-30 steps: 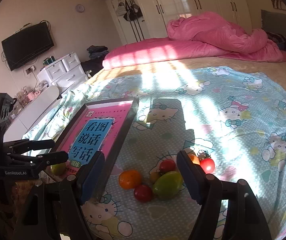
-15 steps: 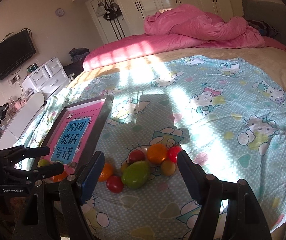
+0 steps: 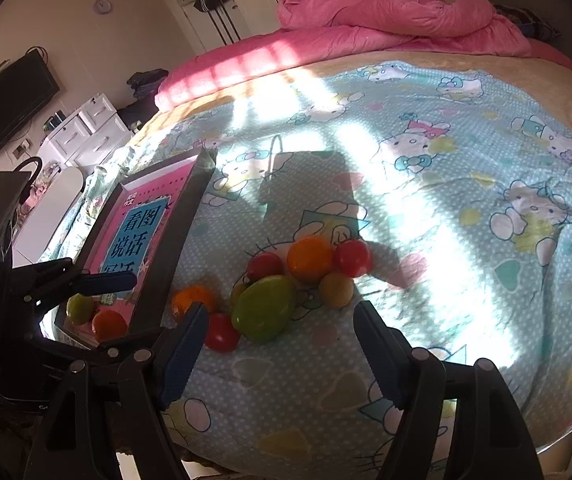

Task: Organize fruits
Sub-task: 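Move both open tools back to the fruit pile, then grasp an orange with the left tool while the right tool grasps a green mango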

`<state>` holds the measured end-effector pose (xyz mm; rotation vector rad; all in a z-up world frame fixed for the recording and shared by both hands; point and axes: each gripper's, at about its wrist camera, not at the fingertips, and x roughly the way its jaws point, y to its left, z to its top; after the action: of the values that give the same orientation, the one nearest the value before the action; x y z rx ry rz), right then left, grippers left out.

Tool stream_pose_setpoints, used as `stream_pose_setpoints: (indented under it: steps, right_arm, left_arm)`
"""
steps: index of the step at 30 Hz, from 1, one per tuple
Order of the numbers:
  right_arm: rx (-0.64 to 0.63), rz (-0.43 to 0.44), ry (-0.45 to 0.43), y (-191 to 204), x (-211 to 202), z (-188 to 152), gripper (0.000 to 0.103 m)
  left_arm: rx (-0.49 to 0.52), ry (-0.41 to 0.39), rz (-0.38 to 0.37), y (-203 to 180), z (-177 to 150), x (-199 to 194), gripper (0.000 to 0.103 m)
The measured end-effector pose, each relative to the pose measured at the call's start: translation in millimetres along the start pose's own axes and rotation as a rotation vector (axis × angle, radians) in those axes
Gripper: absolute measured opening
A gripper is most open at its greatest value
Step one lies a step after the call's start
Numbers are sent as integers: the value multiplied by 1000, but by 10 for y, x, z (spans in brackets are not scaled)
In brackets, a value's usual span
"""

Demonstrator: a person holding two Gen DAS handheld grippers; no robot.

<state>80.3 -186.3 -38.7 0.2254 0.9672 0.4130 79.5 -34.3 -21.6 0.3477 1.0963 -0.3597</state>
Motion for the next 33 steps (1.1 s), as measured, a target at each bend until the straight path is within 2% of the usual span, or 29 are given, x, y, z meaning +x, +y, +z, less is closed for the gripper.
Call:
stream_pose_setpoints:
  steps: [6,9,15,23,27,28,33]
  right_arm:
    - [43,27,58,-19,177,-31,74]
    - [62,51,83,-25,258,-30,65]
    - [69,56,114,36,385,-31,57]
    - [63,26,143,92,555,2,55]
    - [46,12,139,114,618,27,50]
    - [40,6,136,113,623,33,46]
    - [32,27,130,73,606,18,45]
  left_arm:
    - [44,47,-32,10,75,153,54]
    - [60,67,-47,5,82,232,49]
    - [79,90,-57,-17,92,372,47]
    - [49,90,-87,92,139,449,47]
    - [33,87,-102,140,160,484,47]
    - [28,86,-110,153,163,494,47]
    - [9,74,-141,192,195,515,47]
